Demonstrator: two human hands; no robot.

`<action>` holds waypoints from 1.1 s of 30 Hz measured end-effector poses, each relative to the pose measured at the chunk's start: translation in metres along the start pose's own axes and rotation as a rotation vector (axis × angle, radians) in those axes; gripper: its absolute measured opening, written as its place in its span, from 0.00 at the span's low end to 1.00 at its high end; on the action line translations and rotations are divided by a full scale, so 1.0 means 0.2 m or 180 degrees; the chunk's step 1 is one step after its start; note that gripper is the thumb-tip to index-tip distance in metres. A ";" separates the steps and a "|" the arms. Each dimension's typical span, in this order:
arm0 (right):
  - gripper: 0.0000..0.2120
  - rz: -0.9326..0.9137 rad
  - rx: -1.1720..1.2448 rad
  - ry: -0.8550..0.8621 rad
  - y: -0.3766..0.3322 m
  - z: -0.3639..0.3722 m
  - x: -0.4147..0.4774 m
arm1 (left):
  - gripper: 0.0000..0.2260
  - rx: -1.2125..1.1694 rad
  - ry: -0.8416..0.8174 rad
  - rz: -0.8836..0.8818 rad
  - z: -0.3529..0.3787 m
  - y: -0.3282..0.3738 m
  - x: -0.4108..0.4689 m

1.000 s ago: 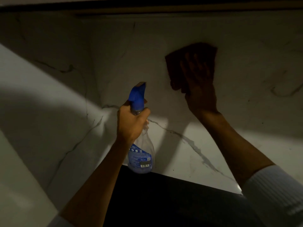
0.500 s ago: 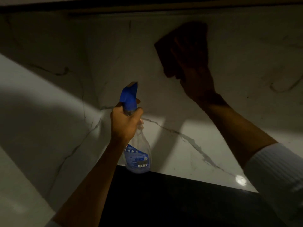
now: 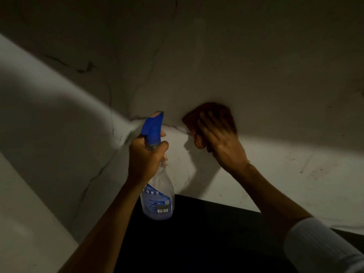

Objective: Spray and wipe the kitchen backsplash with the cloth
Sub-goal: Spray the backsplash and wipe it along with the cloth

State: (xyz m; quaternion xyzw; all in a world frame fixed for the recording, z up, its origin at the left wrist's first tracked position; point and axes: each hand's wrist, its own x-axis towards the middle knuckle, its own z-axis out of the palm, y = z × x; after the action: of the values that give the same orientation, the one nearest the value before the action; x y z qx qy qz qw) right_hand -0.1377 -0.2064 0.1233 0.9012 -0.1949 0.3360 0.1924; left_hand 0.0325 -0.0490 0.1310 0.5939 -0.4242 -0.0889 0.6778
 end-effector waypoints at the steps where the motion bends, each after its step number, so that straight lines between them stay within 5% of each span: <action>1: 0.39 -0.0073 -0.0033 -0.0164 -0.02 0.04 -0.03 | 0.10 0.0009 -0.0061 -0.0091 0.00 -0.01 -0.01; 7: 0.33 -0.1251 -0.0546 -0.1124 -0.05 0.11 -0.15 | 0.11 0.0199 -0.0365 -0.0452 -0.01 -0.10 -0.06; 14: 0.42 0.0039 -0.0084 -0.0217 -0.10 0.13 -0.02 | 0.11 0.0394 -0.0440 -0.0632 -0.04 -0.19 -0.12; 19: 0.36 -0.1023 -0.0327 -0.1339 -0.18 0.29 -0.09 | 0.07 0.0536 -0.0431 -0.0716 -0.08 -0.24 -0.12; 22: 0.32 -0.1686 -0.0747 -0.1484 -0.21 0.33 -0.03 | 0.06 0.0559 -0.0382 -0.0788 -0.09 -0.26 -0.12; 28: 0.34 -0.0797 -0.0623 -0.1044 -0.36 0.41 0.03 | 0.07 0.0653 -0.0237 -0.0923 -0.10 -0.32 -0.13; 33: 0.26 -0.1410 -0.0708 -0.1805 -0.44 0.61 -0.11 | 0.02 0.0518 -0.0112 -0.0907 -0.16 -0.34 -0.15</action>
State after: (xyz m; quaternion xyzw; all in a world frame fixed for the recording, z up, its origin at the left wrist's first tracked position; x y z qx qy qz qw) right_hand -0.0475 -0.1850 0.0042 0.9523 -0.0762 0.0002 0.2954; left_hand 0.0613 -0.0261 0.0584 0.6993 -0.3534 -0.1599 0.6005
